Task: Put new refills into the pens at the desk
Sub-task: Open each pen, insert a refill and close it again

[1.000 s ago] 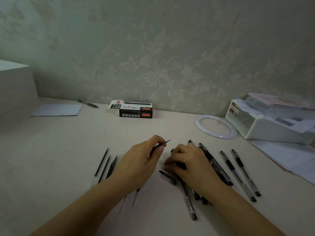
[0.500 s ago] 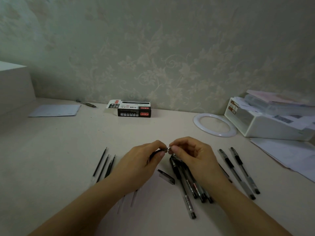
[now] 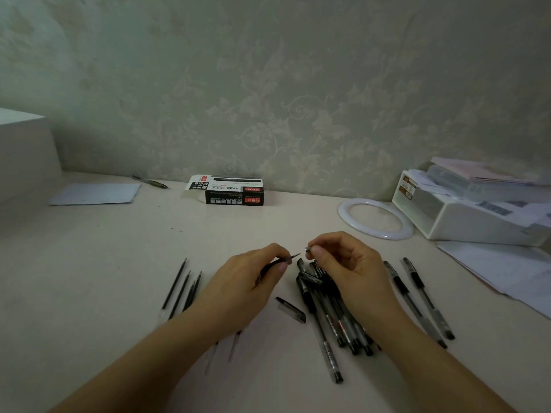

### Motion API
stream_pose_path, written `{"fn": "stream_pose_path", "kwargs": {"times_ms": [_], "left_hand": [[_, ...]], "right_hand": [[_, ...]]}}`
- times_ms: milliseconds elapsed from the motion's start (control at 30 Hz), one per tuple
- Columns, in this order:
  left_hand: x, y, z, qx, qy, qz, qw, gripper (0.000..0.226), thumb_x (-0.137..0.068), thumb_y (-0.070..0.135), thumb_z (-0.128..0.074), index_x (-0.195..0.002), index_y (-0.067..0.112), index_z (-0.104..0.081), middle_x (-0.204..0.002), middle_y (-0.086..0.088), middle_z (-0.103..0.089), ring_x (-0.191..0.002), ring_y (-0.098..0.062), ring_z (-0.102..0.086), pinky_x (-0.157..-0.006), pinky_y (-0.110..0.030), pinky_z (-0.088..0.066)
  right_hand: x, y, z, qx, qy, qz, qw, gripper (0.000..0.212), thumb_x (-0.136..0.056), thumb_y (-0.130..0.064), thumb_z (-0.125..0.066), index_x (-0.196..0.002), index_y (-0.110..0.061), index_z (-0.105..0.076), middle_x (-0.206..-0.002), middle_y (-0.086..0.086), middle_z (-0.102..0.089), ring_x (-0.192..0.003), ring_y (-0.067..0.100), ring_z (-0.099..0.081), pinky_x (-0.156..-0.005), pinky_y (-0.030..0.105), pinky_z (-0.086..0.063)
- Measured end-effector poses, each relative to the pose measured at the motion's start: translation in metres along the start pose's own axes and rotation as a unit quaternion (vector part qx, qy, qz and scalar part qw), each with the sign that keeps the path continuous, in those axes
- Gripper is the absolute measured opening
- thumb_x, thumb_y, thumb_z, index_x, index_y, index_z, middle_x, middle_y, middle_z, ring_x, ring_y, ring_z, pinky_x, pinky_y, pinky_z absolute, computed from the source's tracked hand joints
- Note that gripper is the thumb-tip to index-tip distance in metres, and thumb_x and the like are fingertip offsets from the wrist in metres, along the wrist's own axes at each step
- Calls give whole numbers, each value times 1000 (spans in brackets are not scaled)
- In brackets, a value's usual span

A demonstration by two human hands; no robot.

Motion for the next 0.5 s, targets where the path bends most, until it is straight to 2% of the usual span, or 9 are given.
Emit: {"fn": "stream_pose_path", "kwargs": {"times_ms": [67,200,300,400,500], "left_hand": [[0,0,-1,0,-6,-2,1000,14,-99,40,-41,-105,38,-53,-75,28,-56,-64,-4,-52,-54,-16,-34],[1,2,-2,2,-16,-10,1000,15,-98,39,-43,-106,39,-55,-74,24,-55,-70,-6,-53,-58,-21,-40],[1,3,-2,-4,-18,-11,1000,15,-97,41,-43,-106,37,-55,-77,29,-55,-70,1,-52,-57,-18,-35],[1,4,-2,0,-18,-6,1000,22,-95,45,-40,-103,33,-57,-80,25,-57,-76,4,-53,-62,-21,-41],[1,7,-1,-33,-23,-25,999,26,-96,42,-39,-101,28,-60,-88,14,-58,-84,-5,-53,-73,-30,-47]], "right_hand": [[1,1,-4,12,-32,2,999,14,-91,-15,-67,-91,-28,-72,-90,-3,-75,-89,12,-71,-81,19,-54],[3,4,-10,20,-73,-3,997,13,-91,-14,-68,-94,-27,-72,-94,-5,-75,-93,12,-71,-86,22,-55],[3,4,-9,47,-84,-2,995,14,-88,-14,-71,-93,-27,-73,-92,-6,-75,-91,12,-71,-85,24,-56],[3,2,-7,95,-90,6,991,5,-90,-25,-69,-89,-29,-71,-84,-8,-72,-80,5,-68,-76,16,-53],[5,0,-9,186,-94,41,977,20,-96,-35,-58,-80,-26,-65,-68,-5,-62,-59,1,-53,-58,13,-43]]}}
Point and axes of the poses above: each hand's wrist, its own x-axis away from the middle knuckle, its own z-axis out of the back of the hand, y = z × x, the point moved 4 cm from there along -x, towards the middle knuckle
